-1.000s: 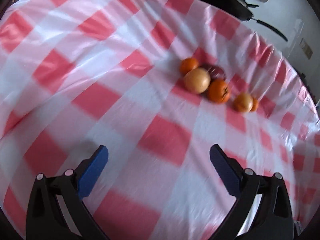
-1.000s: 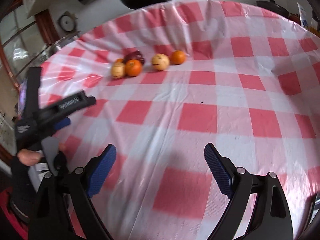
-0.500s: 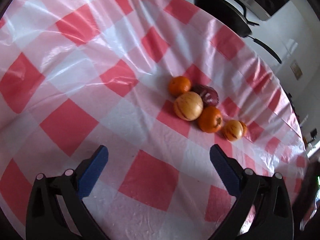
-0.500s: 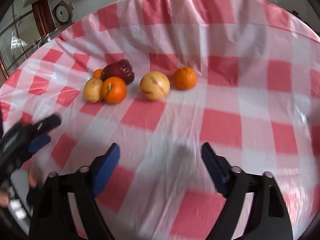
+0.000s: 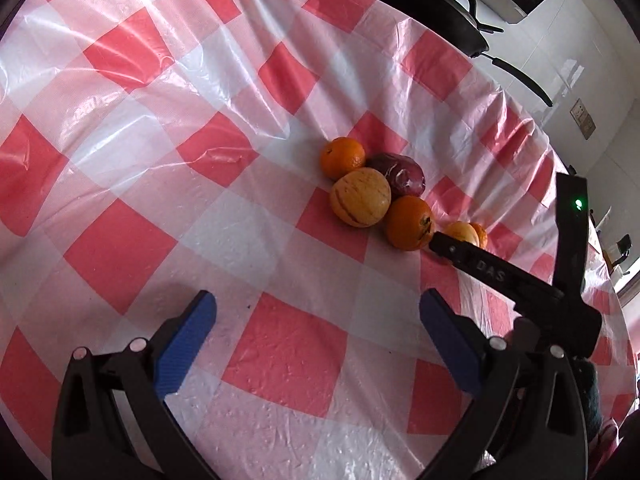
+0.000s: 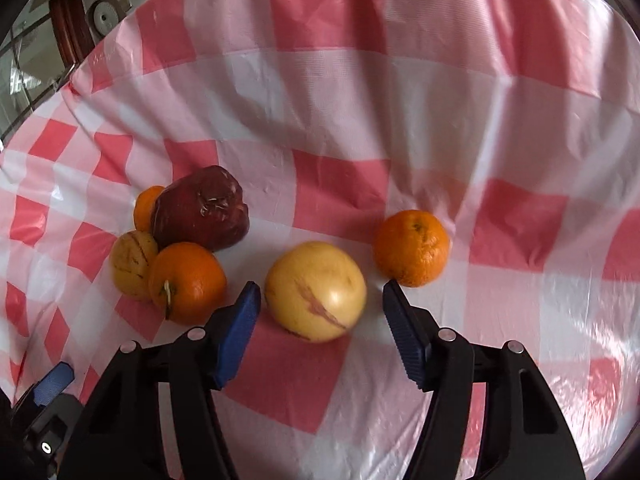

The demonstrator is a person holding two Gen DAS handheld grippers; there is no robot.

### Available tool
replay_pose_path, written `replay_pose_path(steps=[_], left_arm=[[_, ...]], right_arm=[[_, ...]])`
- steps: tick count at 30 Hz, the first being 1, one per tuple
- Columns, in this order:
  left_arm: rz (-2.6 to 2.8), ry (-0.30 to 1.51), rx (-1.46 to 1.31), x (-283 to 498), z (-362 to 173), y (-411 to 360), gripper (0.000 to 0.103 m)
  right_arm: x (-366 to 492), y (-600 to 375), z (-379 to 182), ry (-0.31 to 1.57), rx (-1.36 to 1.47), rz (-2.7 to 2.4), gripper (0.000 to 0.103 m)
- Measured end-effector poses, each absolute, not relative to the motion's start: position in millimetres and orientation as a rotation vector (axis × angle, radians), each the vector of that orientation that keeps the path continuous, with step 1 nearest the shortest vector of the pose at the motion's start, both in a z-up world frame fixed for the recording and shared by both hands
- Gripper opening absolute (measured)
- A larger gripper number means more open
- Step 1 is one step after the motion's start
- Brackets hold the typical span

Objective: Organize fruits
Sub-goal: 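Grasp the yellow pear with the right tool while the left tool grasps a striped yellow melon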

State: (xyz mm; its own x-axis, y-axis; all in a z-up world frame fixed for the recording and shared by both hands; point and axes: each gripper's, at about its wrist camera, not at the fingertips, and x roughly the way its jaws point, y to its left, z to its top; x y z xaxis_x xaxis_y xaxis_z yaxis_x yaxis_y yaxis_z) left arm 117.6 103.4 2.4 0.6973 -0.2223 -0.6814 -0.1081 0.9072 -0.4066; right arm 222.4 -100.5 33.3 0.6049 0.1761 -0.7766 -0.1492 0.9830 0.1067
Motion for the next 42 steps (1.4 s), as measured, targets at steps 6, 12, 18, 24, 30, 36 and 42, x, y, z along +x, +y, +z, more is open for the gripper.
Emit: replay_pose_path(steps=[6, 12, 18, 24, 30, 36, 42], left_arm=[[-0.084, 0.801, -0.454, 115.1, 1.9, 106.6, 0.101], [-0.070, 0.808, -0.437, 112.8, 1.8, 104.7, 0.101], [0.005, 0.847, -0.366, 125.3, 3.1, 99.9, 0.101], [0.007, 0.860, -0.175, 171.7, 6.4, 76.5, 0.087], [-0.018, 0.907, -0.108, 209.9, 4.4, 59.3, 0.077], [-0.036, 0.896, -0.058, 223.6, 8.6, 47.9, 0.046], [-0.057, 0.864, -0.124, 179.6, 21.1, 54.4, 0.045]], right_arm=[[197.7, -118.3, 36.7, 0.869, 0.132, 0.188, 0.045], [164.1, -168.7, 36.3, 0.786, 0.408, 0.169, 0.045], [164.0, -175.7, 33.0, 0.775, 0.460, 0.189, 0.045], [162.6, -177.2, 33.7, 0.776, 0.470, 0.199, 0.045], [164.4, -177.8, 31.9, 0.781, 0.468, 0.208, 0.045], [166.3, -175.4, 30.4, 0.792, 0.462, 0.220, 0.045], [166.0, -175.0, 30.4, 0.784, 0.467, 0.225, 0.045]])
